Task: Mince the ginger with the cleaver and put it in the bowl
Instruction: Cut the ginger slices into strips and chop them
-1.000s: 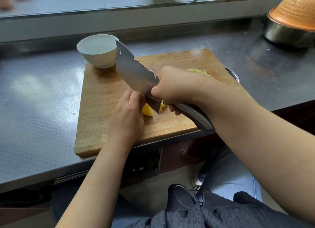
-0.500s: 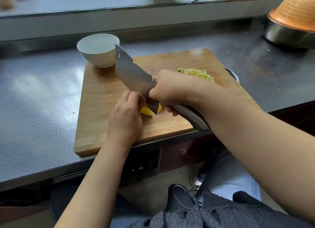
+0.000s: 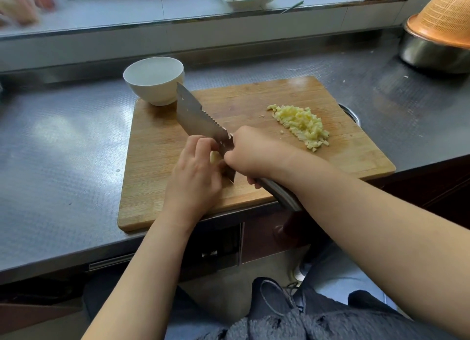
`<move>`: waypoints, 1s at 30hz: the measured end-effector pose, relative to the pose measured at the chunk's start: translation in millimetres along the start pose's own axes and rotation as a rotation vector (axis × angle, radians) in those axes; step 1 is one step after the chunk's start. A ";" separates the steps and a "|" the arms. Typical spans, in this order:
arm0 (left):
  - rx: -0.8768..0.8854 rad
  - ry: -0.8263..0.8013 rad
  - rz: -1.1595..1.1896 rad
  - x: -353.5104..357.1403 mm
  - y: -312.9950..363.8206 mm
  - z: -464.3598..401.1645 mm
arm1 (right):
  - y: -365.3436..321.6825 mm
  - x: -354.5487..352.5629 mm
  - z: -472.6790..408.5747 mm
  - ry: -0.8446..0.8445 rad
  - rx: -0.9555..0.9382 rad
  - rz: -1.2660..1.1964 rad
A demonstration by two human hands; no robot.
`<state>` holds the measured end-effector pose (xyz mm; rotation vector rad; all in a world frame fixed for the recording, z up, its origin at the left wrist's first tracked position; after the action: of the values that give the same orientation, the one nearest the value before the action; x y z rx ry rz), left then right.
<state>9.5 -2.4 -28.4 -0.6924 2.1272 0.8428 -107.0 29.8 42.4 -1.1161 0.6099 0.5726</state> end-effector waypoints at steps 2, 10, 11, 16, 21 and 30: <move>0.005 -0.032 -0.003 -2.0 1.7 0.6 | 1.5 -3.4 0.5 0.006 0.001 -0.021; -0.007 -0.026 0.022 -4.2 -4.6 0.6 | -4.4 -11.6 5.9 0.011 -0.039 0.037; -0.005 -0.029 0.014 -4.2 -4.1 0.7 | -3.6 -14.4 7.0 0.018 -0.035 0.045; -0.010 -0.019 0.019 -4.9 -2.9 1.0 | 0.2 -32.2 10.7 0.052 -0.046 -0.063; -0.027 0.072 -0.024 -7.4 -4.7 -0.5 | -8.3 -38.5 18.0 0.042 -0.085 -0.110; 0.014 0.059 -0.082 -5.3 -5.5 0.0 | -16.9 -35.1 19.5 0.020 -0.077 -0.035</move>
<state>16.3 -4.8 -26.1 -0.8004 2.1393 0.7721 -116.8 38.4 83.9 -1.2042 0.5879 0.5591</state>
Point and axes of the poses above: each hand's wrist, its own z-axis away from the middle knuckle, its own x-axis out of the palm, y = z × x, the point moved 3 cm from there along -z, towards the middle knuckle, and after that the axes turned 8 degrees about -z, right-handed, at the moved point
